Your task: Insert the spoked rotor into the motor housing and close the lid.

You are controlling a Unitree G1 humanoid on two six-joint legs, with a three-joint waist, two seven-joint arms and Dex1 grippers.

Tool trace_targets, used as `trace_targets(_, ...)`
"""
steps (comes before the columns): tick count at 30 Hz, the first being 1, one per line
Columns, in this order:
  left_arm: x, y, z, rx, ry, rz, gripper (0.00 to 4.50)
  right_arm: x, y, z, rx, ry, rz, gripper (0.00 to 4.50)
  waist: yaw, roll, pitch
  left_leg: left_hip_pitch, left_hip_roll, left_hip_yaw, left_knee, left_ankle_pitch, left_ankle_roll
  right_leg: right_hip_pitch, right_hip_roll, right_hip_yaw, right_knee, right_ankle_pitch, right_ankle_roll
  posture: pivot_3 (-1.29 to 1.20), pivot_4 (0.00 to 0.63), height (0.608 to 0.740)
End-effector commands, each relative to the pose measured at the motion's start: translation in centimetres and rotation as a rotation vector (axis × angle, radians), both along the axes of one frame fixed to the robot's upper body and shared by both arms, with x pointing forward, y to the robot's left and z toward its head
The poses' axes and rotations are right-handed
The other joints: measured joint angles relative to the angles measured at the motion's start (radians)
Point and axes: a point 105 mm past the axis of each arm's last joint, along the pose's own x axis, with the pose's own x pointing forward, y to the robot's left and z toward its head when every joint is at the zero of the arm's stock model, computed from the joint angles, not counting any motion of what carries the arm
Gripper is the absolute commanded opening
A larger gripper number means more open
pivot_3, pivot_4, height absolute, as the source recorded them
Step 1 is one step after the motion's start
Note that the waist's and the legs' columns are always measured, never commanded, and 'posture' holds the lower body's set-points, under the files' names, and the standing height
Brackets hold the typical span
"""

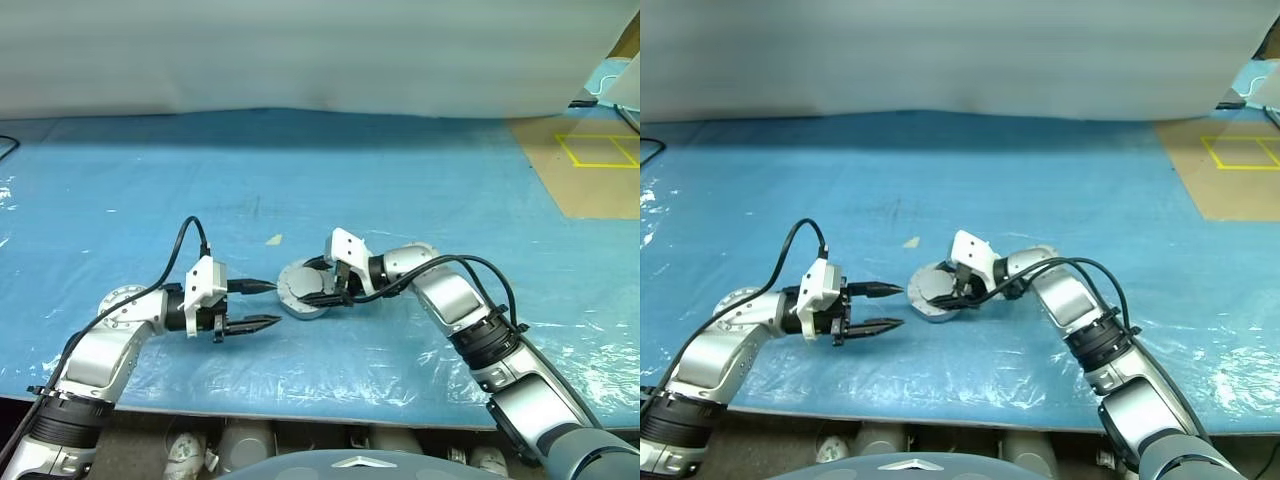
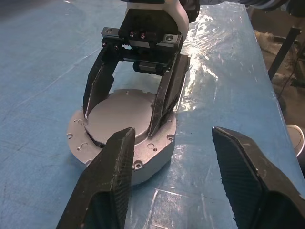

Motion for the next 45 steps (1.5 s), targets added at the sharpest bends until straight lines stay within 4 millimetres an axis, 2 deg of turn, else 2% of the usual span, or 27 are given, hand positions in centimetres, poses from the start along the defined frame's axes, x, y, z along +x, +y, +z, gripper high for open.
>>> trace_targets(1,0.4,-0.2,0.6,-0.005,-0.043,-0.008,2.74,0.3,-2.6,-4.5,-0.167,0.058,-0.098,2.97,0.000,0.000,0.000,0.001,0.000,0.000,0.000,0.000,0.000,0.001,0.000,0.000,0.000,0.000,0.000,0.00,0.150,0.740)
trace_targets(7,2.0,-0.7,-0.2,0.026,-0.068,0.042,2.74,0.7,-3.6,-4.5,-0.184,0.046,-0.127,2.97,0.002,0.000,0.000,0.010,0.000,0.000,-0.002,-0.002,0.004,0.008,-0.001,0.003,0.000,-0.004,0.008,0.00,0.150,0.740)
trace_targets(15,2.9,-0.8,-2.3,0.079,-0.060,0.047,2.74,0.7,-3.2,-3.4,-0.138,0.060,-0.130,2.97,0.004,0.000,-0.001,0.010,-0.001,0.000,-0.003,-0.002,0.004,0.008,-0.002,0.006,-0.002,-0.005,0.008,0.00,0.150,0.740)
trace_targets(19,3.7,-1.9,-1.5,0.018,-0.085,0.036,1.76,0.8,-3.4,-3.4,-0.140,0.055,-0.140,2.97,0.005,0.000,-0.001,0.009,-0.001,0.000,-0.004,-0.002,0.004,0.006,-0.002,0.006,-0.002,-0.004,0.008,0.00,0.150,0.740)
trace_targets(24,3.7,-2.3,-2.4,0.057,-0.084,0.009,0.03,0.7,-3.8,-3.6,-0.150,0.057,-0.150,2.97,0.005,0.000,-0.001,0.009,-0.001,0.000,-0.004,-0.002,0.004,0.006,-0.002,0.006,-0.002,-0.004,0.008,0.00,0.150,0.740)
trace_targets(39,5.4,-0.8,-5.2,0.240,-0.104,0.073,0.03,0.5,-3.7,-3.2,-0.135,0.070,-0.145,2.97,0.008,0.001,-0.004,0.010,-0.003,0.000,-0.016,-0.002,0.004,0.008,-0.003,0.006,-0.012,-0.005,0.008,0.00,0.150,0.740)
trace_targets(45,4.7,-1.8,-5.4,0.221,-0.102,0.022,0.03,0.1,-3.6,-3.3,-0.138,0.078,-0.128,2.97,0.008,0.001,-0.009,0.011,-0.003,0.000,-0.018,-0.002,0.004,0.010,-0.003,0.006,-0.016,-0.004,0.008,0.00,0.150,0.740)
